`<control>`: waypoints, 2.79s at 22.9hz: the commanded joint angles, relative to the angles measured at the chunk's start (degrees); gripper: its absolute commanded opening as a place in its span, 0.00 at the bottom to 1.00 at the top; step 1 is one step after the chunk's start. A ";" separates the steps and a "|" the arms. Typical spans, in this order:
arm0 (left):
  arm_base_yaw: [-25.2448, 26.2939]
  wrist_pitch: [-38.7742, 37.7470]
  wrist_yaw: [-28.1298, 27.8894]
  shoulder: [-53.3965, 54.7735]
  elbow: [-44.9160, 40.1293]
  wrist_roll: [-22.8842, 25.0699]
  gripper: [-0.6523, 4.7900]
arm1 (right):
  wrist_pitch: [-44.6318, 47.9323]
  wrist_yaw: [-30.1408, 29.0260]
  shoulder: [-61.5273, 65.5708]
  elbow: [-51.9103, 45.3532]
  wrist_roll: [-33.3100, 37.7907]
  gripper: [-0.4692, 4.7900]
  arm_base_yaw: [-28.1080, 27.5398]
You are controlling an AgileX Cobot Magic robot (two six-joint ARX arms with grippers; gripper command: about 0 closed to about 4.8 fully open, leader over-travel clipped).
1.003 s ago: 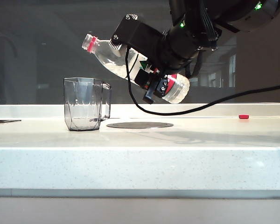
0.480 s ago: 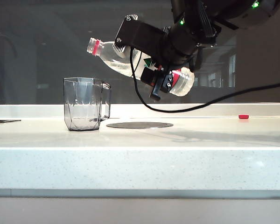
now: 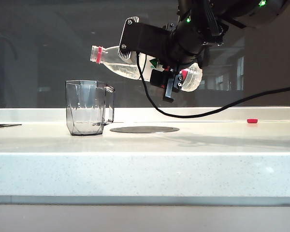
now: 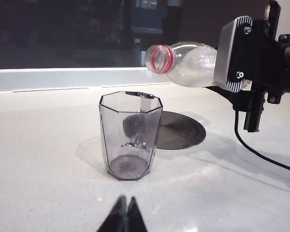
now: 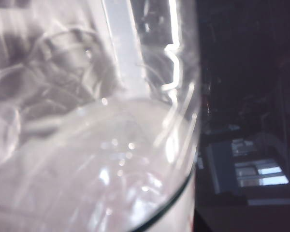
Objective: Pick up the mineral water bottle on the table and pour water into the mug until it's half full.
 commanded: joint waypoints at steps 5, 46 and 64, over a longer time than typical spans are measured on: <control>0.07 0.55 0.24 0.02 0.15 0.22 0.11 | 3.56 -0.35 -0.66 0.85 -2.60 0.61 0.02; 0.07 0.81 0.24 0.02 0.15 0.22 0.11 | 3.43 2.91 1.01 3.43 -15.91 0.60 -0.37; 0.07 0.85 0.24 0.02 0.15 0.22 0.11 | 3.91 4.61 0.98 4.26 -18.91 0.60 -0.42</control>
